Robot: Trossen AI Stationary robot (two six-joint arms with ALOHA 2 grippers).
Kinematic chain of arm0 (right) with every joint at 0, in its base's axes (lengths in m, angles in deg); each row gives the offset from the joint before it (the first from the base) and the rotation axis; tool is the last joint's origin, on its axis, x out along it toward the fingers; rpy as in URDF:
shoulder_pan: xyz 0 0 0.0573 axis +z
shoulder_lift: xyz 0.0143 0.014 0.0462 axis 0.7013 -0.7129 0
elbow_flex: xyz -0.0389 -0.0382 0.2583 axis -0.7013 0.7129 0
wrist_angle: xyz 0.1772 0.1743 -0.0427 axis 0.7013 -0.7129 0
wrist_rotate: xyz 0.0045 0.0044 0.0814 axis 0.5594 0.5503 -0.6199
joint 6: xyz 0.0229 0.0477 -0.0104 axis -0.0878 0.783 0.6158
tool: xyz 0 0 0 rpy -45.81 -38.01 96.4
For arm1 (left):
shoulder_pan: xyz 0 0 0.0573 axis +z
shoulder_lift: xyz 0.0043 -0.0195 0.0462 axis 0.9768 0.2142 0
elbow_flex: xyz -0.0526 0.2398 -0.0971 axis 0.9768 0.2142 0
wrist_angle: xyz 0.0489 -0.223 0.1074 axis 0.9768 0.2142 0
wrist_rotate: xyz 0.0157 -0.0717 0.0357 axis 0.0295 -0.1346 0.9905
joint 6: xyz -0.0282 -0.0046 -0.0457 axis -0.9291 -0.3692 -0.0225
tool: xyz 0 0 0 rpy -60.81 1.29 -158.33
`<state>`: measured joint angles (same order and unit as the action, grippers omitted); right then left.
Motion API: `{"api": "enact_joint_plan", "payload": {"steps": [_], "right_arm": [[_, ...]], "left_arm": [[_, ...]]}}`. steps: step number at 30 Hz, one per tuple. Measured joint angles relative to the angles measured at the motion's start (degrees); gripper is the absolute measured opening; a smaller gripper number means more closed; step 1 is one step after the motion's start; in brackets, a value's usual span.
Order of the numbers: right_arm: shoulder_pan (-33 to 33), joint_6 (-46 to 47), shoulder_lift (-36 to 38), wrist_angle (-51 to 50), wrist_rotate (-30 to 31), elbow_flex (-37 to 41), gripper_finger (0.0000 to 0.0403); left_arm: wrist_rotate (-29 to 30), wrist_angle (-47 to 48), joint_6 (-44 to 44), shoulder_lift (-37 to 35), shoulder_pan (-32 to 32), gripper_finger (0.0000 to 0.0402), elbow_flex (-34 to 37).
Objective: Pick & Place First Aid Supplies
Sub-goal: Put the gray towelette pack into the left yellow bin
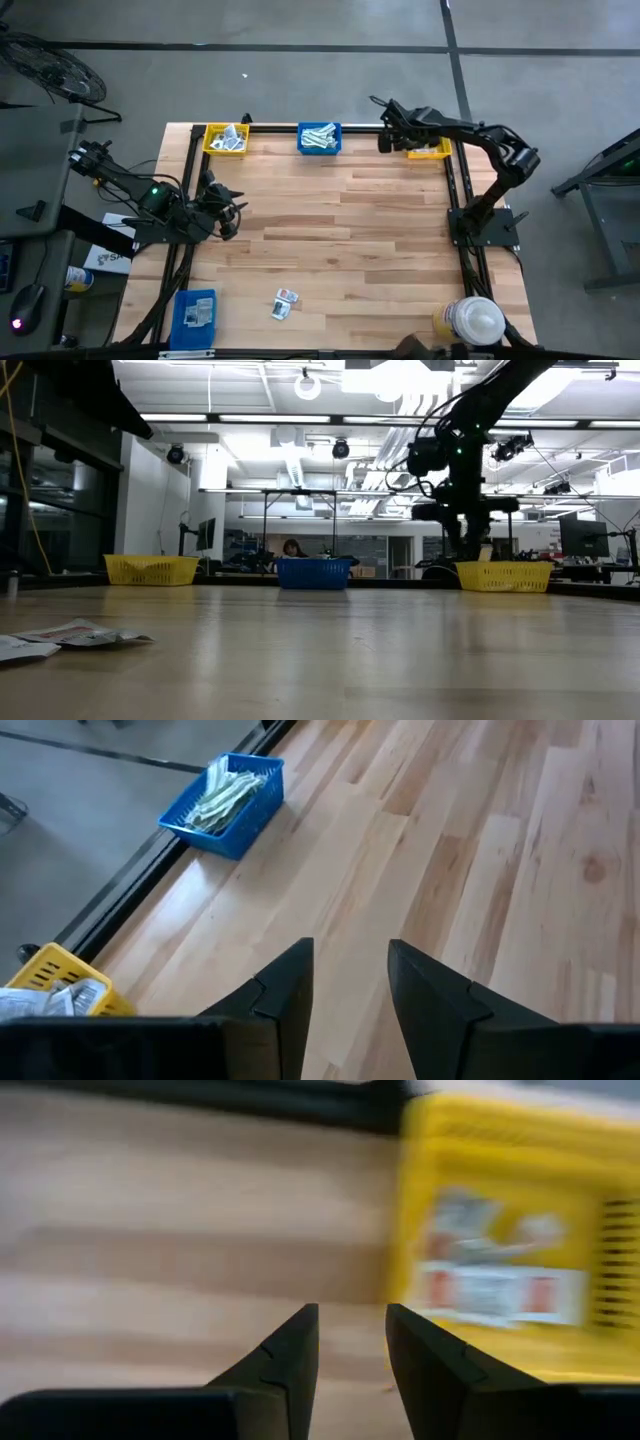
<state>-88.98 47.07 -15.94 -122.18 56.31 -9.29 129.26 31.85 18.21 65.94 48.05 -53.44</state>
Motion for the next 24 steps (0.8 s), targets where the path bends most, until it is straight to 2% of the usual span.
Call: {"api": "enact_joint_plan", "payload": {"steps": [5, 12, 19, 24], "right_arm": [[3.14, -2.03, 0.00, 4.81, -8.60, 0.00, 0.0114], [10.62, -4.63, 0.02, 15.39, -17.35, -0.02, 0.0114], [22.14, -6.91, 0.02, 26.81, -22.40, -0.04, 0.0114], [30.70, -6.88, 0.02, 31.46, -22.84, -0.04, 0.0114]], "left_arm": [[-3.59, -0.05, -0.15, 0.00, 0.00, 0.0130, 0.00], [-11.29, -0.91, -0.11, 2.26, -0.02, 0.0130, -0.07], [-22.58, -10.55, -0.72, 12.70, -0.04, 0.0130, -0.09], [-29.34, -18.80, -9.25, 20.46, -0.06, 0.0130, -0.09]]}}
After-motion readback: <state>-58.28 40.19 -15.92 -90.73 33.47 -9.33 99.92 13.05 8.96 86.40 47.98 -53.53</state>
